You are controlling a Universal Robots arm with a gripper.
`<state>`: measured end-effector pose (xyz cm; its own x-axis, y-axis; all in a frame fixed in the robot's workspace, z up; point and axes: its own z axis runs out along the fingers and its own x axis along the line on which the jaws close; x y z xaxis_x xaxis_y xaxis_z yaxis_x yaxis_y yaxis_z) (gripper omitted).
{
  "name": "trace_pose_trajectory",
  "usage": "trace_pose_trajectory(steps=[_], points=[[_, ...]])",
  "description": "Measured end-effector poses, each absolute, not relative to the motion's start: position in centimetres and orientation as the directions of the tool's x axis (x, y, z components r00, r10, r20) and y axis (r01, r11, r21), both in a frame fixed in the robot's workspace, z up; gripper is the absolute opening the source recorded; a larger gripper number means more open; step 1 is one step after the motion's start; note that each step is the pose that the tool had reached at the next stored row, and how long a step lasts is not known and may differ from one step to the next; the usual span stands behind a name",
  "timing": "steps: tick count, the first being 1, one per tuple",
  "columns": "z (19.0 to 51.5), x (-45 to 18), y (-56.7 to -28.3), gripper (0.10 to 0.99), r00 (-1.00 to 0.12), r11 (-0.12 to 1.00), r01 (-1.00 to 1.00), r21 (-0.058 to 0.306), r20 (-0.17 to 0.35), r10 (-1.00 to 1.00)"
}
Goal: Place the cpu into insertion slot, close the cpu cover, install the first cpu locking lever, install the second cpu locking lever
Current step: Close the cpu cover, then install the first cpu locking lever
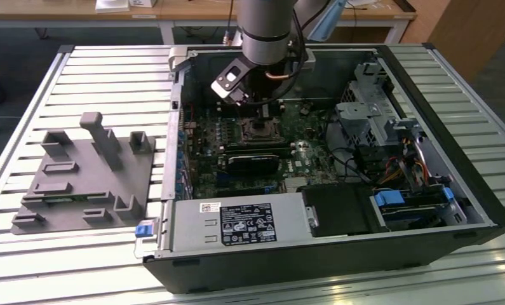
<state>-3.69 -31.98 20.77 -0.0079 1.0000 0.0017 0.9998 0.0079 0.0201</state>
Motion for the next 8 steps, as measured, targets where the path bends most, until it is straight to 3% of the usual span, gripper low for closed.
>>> trace_pose_trajectory(steps=[8], points=[[20.77,-3.56,-31.97,0.106,-0.008,0.008,1.0,0.02,0.002,1.0]])
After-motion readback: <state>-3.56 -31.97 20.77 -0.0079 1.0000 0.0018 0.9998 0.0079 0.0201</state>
